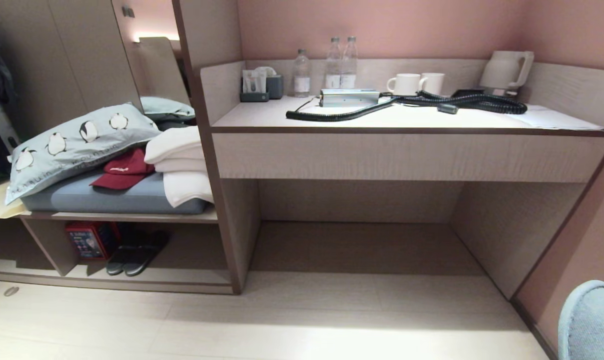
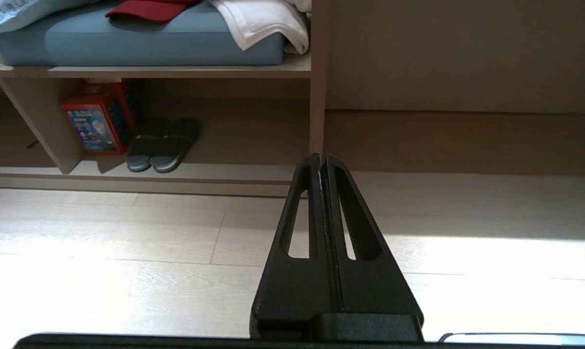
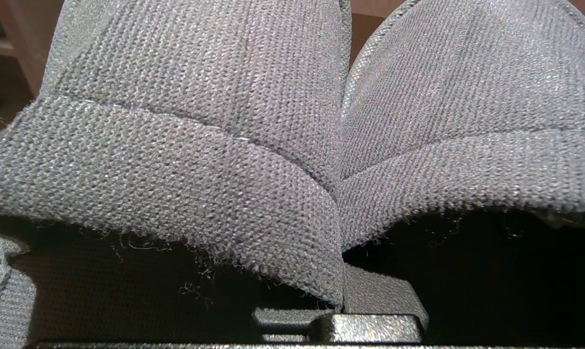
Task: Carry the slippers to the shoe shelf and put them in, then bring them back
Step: Place the slippers into the shoe cabinet
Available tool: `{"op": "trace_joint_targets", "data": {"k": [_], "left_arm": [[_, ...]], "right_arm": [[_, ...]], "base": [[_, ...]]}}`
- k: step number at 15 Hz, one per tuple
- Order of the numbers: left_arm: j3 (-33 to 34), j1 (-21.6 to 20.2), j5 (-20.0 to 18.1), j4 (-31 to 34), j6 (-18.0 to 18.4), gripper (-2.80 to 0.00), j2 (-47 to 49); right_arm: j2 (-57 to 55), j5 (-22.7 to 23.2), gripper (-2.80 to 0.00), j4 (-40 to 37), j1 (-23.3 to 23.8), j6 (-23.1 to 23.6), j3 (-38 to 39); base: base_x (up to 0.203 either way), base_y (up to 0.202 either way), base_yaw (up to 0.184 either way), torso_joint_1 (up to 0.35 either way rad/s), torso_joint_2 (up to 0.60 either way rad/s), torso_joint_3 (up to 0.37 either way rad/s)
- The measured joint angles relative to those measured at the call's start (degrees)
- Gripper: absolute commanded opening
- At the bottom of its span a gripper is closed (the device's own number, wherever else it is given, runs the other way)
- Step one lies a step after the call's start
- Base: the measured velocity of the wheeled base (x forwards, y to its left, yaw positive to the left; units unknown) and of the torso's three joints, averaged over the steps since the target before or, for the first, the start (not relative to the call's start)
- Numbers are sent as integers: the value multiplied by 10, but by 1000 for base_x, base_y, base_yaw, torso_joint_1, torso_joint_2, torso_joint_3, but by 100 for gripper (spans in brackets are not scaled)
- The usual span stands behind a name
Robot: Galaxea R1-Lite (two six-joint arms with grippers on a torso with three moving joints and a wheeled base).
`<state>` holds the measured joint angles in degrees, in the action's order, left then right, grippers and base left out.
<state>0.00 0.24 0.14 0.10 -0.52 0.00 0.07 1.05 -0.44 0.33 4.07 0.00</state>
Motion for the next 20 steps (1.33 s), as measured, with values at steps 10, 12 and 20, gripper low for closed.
{"op": "trace_joint_targets", "data": {"k": [10, 12, 20], "left_arm": [[0, 0, 0, 1, -3, -280, 0], [0, 0, 0, 1, -2, -280, 0], [0, 0, 0, 1, -3, -280, 0]], "right_arm": [[0, 0, -280, 0, 0, -1, 0], [0, -1, -280, 0, 0, -1, 0], [0, -2, -280, 1, 0, -2, 0]], "base": [[1, 185, -4, 3, 1, 3], [0, 196, -2, 2, 7, 3], [0, 195, -2, 2, 3, 2]]}}
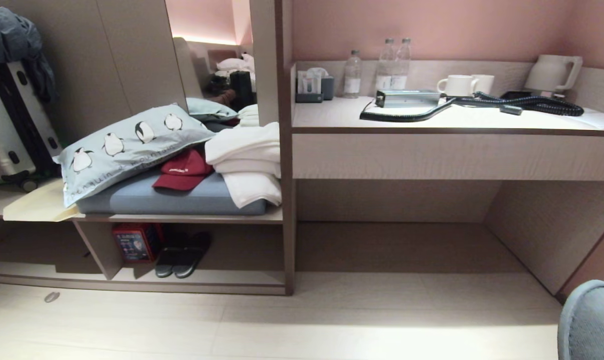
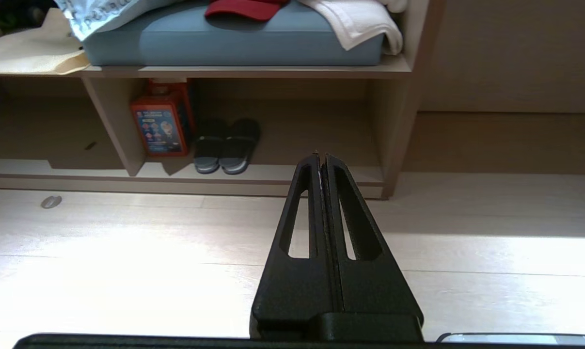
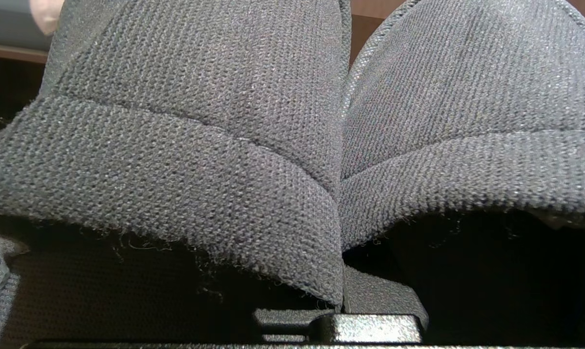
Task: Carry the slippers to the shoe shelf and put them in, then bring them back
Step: Place the slippers into the shoe cabinet
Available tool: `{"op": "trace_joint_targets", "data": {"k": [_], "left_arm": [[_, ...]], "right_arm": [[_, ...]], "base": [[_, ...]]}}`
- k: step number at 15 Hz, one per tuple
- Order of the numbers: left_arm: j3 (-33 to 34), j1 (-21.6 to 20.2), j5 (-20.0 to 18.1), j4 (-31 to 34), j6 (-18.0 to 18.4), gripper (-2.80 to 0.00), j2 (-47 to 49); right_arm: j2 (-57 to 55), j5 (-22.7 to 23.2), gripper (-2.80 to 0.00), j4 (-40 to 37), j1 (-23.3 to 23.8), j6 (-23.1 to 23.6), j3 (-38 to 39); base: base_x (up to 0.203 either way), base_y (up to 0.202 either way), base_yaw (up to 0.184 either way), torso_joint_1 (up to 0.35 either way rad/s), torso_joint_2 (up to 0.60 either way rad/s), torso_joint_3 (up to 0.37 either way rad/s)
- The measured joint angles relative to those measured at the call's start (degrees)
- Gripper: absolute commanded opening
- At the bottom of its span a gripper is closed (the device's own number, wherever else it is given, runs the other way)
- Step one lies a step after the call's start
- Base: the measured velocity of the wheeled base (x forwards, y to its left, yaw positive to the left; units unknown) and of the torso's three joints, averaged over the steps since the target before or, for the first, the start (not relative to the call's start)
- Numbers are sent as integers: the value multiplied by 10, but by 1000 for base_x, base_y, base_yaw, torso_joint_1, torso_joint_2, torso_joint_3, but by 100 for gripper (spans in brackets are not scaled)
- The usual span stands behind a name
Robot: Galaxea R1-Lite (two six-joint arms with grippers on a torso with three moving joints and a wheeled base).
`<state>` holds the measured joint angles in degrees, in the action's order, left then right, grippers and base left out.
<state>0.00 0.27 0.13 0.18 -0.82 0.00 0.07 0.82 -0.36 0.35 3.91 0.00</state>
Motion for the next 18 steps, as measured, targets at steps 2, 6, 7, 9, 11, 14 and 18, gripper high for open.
{"op": "trace_joint_targets", "data": {"k": [2, 6, 7, 9, 11, 14, 18], "left_arm": [[0, 0, 0, 0, 0, -280, 0], [0, 0, 0, 0, 0, -280, 0], [0, 0, 0, 0, 0, -280, 0], [0, 0, 0, 0, 1, -280, 0], [0, 0, 0, 0, 0, -280, 0], [0, 0, 0, 0, 0, -280, 0], [0, 0, 0, 0, 0, -280, 0]], "right_arm": [[0, 0, -280, 0, 0, 0, 0], [0, -1, -280, 0, 0, 0, 0], [0, -1, -280, 0, 0, 0, 0], [0, -1, -280, 0, 0, -1, 0], [0, -1, -280, 0, 0, -1, 0], [0, -1, -280, 1, 0, -2, 0], [0, -2, -280, 1, 0, -2, 0]], "base": [[0, 198, 0, 3, 5, 6], [0, 198, -2, -1, 2, 2], [0, 199, -2, -1, 7, 4], [0, 194, -1, 2, 3, 0], [0, 193, -3, 5, 2, 1], [0, 192, -1, 2, 3, 3], [0, 194, 0, 0, 1, 2]]}}
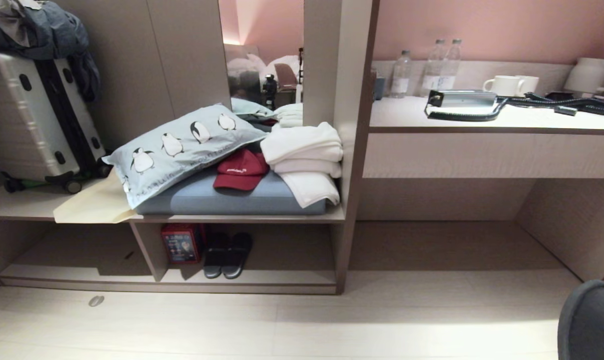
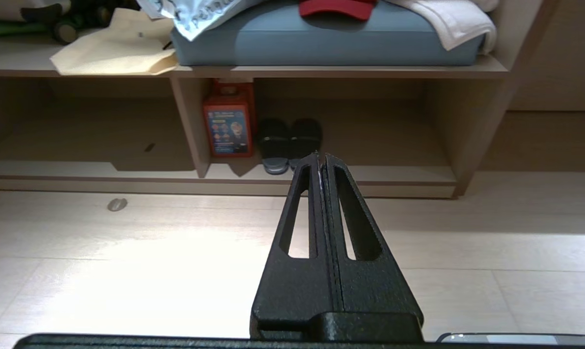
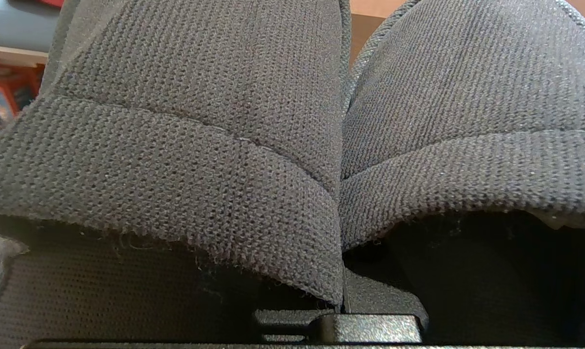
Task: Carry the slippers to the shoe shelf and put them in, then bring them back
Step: Place the slippers into the shoe cabinet
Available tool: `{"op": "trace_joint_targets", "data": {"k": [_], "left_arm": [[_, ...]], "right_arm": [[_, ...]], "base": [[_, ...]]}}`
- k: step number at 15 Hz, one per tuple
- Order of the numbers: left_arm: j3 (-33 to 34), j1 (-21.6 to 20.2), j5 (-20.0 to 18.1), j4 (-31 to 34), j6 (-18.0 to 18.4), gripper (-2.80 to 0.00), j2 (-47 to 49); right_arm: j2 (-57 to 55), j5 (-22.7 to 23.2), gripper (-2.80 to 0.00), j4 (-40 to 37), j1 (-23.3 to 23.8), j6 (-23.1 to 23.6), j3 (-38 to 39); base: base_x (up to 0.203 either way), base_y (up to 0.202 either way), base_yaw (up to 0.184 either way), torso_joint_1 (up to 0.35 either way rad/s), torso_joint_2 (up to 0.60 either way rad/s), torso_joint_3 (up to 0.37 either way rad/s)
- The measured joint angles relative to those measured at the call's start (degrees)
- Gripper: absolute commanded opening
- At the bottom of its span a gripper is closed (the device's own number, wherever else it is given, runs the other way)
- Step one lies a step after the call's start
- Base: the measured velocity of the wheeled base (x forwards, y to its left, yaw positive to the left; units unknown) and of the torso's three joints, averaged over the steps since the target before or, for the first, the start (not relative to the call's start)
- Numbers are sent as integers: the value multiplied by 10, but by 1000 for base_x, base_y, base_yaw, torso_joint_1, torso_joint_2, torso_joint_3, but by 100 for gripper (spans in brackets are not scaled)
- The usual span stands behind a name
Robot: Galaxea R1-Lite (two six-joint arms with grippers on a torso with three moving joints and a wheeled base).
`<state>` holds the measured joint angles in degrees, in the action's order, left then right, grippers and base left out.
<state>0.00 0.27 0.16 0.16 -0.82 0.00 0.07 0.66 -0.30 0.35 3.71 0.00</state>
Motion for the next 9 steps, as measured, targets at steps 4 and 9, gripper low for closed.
{"op": "trace_joint_targets", "data": {"k": [4, 9], "left_arm": [[0, 0, 0, 0, 0, -280, 0], [0, 0, 0, 0, 0, -280, 0]], "right_arm": [[0, 0, -280, 0, 0, 0, 0], [0, 0, -280, 0, 0, 0, 0]], "base": [[0, 196, 0, 2, 5, 2], [0, 195, -2, 3, 2, 5]]}}
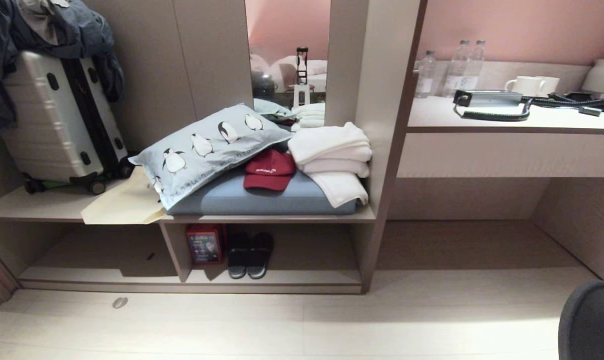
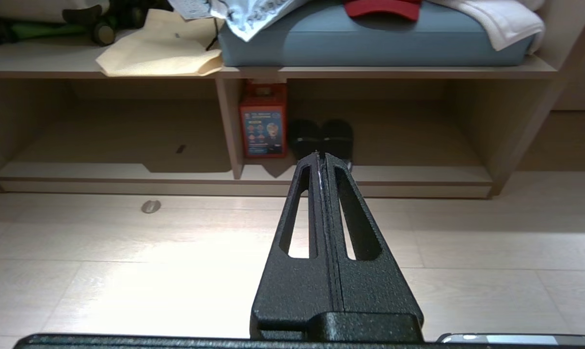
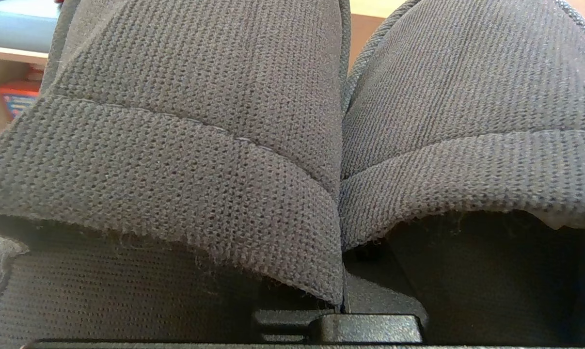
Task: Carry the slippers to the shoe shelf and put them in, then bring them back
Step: Place the slippers into the shoe cabinet
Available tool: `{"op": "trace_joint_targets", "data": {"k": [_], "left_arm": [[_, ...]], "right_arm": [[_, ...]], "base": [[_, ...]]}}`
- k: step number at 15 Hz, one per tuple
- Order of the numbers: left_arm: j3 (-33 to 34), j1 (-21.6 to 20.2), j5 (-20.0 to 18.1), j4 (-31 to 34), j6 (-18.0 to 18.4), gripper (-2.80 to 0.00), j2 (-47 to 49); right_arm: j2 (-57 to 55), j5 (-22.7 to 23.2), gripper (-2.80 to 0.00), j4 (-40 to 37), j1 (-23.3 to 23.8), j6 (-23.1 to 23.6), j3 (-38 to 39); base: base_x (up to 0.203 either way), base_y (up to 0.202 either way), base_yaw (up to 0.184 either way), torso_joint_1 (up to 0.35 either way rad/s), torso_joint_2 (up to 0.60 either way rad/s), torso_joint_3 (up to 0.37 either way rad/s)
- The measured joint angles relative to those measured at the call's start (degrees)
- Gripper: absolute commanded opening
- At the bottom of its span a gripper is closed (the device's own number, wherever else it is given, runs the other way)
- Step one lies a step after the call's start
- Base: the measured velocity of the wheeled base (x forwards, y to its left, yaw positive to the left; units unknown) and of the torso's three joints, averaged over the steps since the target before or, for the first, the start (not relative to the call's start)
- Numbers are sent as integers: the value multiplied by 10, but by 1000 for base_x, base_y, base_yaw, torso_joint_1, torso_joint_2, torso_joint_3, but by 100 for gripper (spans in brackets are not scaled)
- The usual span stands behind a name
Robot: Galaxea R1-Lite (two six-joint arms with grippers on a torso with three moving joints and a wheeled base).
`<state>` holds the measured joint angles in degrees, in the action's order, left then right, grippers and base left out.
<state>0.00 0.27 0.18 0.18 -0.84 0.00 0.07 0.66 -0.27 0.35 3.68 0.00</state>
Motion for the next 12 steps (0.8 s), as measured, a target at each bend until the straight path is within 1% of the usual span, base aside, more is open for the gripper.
{"op": "trace_joint_targets", "data": {"k": [12], "left_arm": [[0, 0, 0, 0, 0, -280, 0]], "right_arm": [[0, 0, -280, 0, 0, 0, 0]], "base": [[0, 195, -2, 3, 4, 3]]}}
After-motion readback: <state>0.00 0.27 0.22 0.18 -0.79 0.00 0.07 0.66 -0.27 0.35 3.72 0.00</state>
